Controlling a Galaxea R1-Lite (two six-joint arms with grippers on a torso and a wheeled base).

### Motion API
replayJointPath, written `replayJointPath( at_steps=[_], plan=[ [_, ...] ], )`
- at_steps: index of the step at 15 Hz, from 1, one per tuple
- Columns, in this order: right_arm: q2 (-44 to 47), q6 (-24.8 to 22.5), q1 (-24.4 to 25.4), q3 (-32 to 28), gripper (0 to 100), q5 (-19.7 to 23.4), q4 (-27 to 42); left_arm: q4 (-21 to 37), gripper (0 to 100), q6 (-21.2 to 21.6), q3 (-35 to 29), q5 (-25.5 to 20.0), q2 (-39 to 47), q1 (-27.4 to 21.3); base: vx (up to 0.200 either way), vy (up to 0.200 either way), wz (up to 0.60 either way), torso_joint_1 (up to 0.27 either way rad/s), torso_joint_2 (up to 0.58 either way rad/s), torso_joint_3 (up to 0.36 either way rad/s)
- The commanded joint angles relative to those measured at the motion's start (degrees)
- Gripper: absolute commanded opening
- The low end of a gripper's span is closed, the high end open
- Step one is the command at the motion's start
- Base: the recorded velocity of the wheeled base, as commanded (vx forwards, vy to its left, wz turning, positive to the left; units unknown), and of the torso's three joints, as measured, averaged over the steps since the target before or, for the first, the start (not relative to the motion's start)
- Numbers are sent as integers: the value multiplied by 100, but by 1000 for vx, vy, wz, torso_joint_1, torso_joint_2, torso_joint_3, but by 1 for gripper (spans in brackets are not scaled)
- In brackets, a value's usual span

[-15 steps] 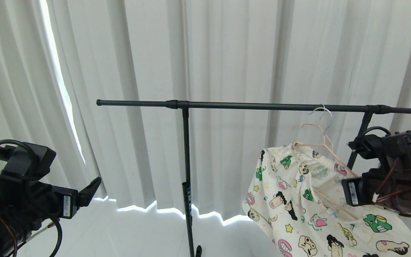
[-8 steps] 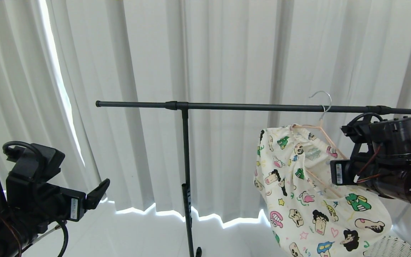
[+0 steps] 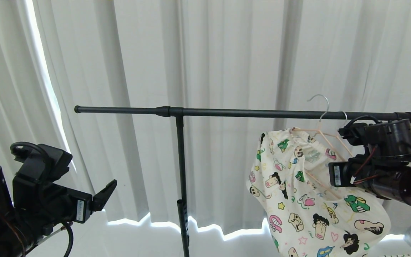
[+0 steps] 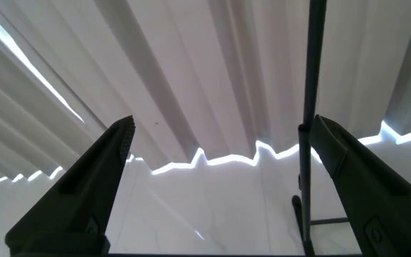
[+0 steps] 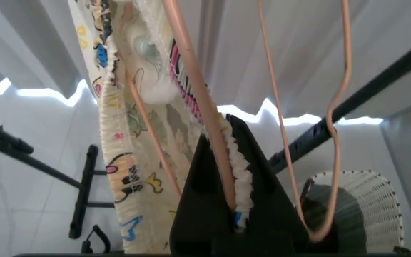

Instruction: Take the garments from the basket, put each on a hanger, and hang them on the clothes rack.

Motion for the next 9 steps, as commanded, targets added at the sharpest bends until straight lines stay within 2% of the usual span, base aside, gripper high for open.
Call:
replayJointPath(
  at_steps=[1, 9],
  plan=[
    [63, -1, 4, 1, 0, -1, -8, -2, 100, 1, 1, 3, -3, 1, 200, 0, 0, -2, -2, 2],
    [731, -19, -40, -130, 0, -10, -324, -2, 100, -8, 1, 3, -12, 1, 0, 0, 0, 0, 0, 0]
  ],
)
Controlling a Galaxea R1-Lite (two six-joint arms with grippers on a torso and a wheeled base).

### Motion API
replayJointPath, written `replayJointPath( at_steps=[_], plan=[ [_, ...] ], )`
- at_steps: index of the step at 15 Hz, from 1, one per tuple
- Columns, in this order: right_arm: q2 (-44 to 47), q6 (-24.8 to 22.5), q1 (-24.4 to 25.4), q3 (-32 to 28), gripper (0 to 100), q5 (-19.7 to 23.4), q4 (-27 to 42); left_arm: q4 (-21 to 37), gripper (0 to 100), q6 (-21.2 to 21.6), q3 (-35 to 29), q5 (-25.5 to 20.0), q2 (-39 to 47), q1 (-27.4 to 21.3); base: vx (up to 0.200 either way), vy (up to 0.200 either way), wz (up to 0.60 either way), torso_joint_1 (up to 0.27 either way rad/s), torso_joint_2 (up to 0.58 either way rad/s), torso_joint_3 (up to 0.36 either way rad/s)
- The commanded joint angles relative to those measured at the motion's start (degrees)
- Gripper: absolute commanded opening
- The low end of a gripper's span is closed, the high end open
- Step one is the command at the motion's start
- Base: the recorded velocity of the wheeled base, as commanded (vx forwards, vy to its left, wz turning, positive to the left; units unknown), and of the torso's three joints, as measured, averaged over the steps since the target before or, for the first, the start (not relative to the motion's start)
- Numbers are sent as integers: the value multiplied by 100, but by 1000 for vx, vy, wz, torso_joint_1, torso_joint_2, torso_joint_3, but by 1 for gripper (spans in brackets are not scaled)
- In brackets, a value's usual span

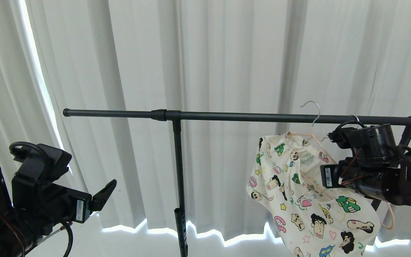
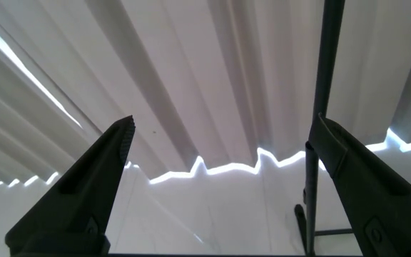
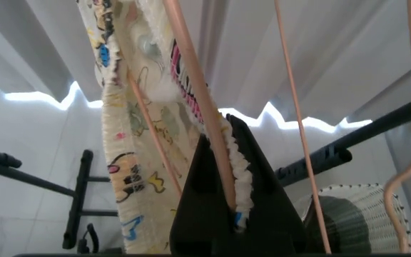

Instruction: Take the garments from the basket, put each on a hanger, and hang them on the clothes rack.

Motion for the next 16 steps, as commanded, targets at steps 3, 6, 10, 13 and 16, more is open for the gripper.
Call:
replayJointPath(
  at_steps=[3, 6, 10, 13, 16],
  plan=[
    [573, -71, -117, -289, 0, -43, -48, -2, 100, -1, 1, 1, -10, 1, 0, 0, 0, 0, 0, 0],
    [758, -97, -117, -333, 0, -219, -48, -2, 100, -1, -7, 1, -10, 1, 0, 0, 0, 0, 0, 0],
    [784, -115, -117, -333, 0, -219, -56, -2, 100, -1, -7, 1, -19, 1, 0, 0, 0, 0, 0, 0],
    [758, -115, -117, -333, 0, -219, -56, -2, 100, -1, -7, 1, -19, 1, 0, 0, 0, 0, 0, 0],
    [679, -115, -109, -333, 100, -210, -39, -2, 100, -1, 1, 1, -28, 1, 0, 0, 0, 0, 0, 0]
  ],
)
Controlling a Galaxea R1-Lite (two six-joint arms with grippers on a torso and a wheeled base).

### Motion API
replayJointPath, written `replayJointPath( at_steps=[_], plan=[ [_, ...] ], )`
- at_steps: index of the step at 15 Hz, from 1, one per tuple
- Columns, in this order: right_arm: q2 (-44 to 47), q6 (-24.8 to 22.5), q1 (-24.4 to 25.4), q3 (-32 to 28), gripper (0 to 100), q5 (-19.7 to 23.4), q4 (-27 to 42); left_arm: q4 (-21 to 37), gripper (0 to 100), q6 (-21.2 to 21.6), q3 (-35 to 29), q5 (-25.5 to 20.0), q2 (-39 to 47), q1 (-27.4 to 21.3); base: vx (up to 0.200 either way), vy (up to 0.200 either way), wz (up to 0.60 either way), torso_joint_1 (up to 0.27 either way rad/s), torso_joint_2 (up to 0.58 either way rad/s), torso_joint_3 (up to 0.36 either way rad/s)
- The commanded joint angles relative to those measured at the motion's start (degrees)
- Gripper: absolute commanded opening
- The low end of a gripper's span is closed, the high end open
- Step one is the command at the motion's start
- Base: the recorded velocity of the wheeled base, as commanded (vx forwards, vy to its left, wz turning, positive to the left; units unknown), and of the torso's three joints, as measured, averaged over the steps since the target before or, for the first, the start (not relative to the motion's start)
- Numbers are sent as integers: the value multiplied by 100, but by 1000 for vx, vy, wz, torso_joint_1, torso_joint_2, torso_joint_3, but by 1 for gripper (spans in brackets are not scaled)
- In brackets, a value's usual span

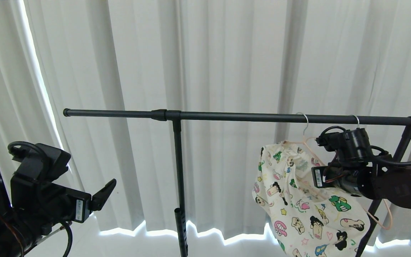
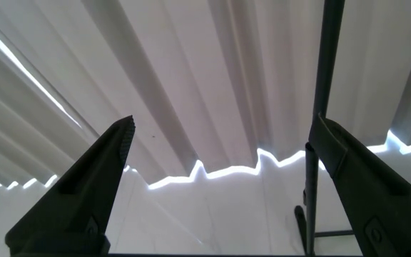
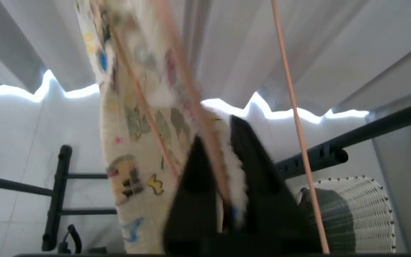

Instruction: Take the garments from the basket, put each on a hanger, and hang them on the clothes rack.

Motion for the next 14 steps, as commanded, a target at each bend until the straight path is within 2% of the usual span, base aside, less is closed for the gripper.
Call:
replayJointPath(
  at_steps=[1, 6, 9, 12, 14],
  plan=[
    [-100, 1, 3, 11, 100, 4, 12, -2, 100, 1, -4, 3, -3, -1, 0, 0, 0, 0, 0, 0],
    [-873, 45, 12, 116, 100, 83, 4, -2, 100, 1, 23, 3, -30, -1, 0, 0, 0, 0, 0, 0],
    [-1620, -43, -5, 468, 100, 311, 74, -2, 100, 1, 84, 12, -38, 8, 0, 0, 0, 0, 0, 0],
    [-2218, -825, -260, 1013, 100, 329, 250, -2, 100, 1, 75, 12, -65, 25, 0, 0, 0, 0, 0, 0],
    [-2490, -1265, -375, 1312, 100, 417, 241, -2, 100, 1, 75, 21, -109, 34, -200, 0, 0, 7, 2, 2]
  ],
)
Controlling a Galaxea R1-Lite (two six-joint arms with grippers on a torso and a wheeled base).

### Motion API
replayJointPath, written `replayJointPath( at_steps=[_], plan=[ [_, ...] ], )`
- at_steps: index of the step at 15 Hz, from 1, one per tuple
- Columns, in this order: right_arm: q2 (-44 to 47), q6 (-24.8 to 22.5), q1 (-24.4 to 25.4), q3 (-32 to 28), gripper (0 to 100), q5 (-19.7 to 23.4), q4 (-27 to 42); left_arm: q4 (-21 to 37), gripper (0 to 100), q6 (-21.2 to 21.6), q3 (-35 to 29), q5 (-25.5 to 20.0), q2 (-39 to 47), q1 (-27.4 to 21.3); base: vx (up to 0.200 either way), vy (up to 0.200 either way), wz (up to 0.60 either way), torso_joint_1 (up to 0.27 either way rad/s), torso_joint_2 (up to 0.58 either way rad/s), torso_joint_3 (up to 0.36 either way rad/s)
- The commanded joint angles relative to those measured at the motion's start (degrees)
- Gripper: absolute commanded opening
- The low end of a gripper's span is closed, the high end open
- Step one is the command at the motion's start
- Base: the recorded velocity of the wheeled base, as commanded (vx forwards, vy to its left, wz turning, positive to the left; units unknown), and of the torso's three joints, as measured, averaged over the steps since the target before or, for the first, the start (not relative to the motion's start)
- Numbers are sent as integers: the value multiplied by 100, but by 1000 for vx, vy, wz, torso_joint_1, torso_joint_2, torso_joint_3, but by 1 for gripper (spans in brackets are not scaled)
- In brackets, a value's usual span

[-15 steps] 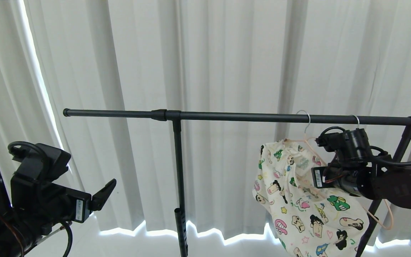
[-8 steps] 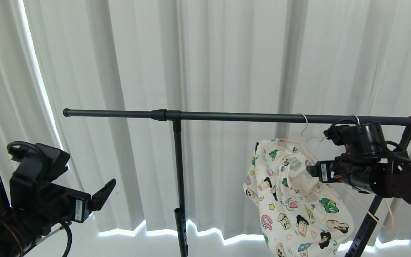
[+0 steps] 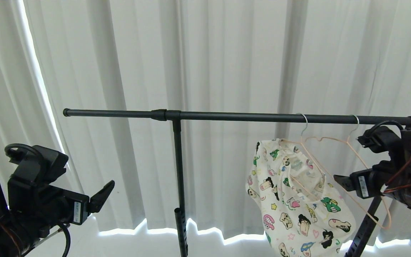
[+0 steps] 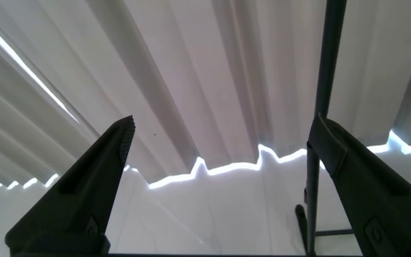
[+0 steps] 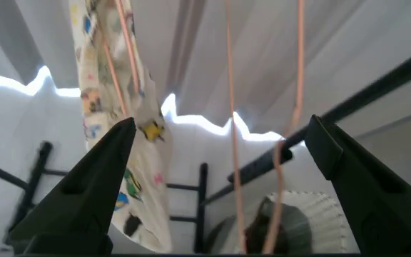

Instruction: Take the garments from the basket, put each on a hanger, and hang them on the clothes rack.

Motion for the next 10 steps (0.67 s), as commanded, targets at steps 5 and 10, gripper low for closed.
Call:
replayJointPath(
  at_steps=[5, 10],
  plan=[
    [-526, -145, -90, 324, 100, 60, -8, 1, 100, 1, 10, 6, -43, 34, -200, 0, 0, 1, 1, 3],
    [-579, -206, -214, 324, 100, 34, 1, 1, 100, 1, 10, 6, -43, 42, -200, 0, 0, 3, 0, 3]
  ],
)
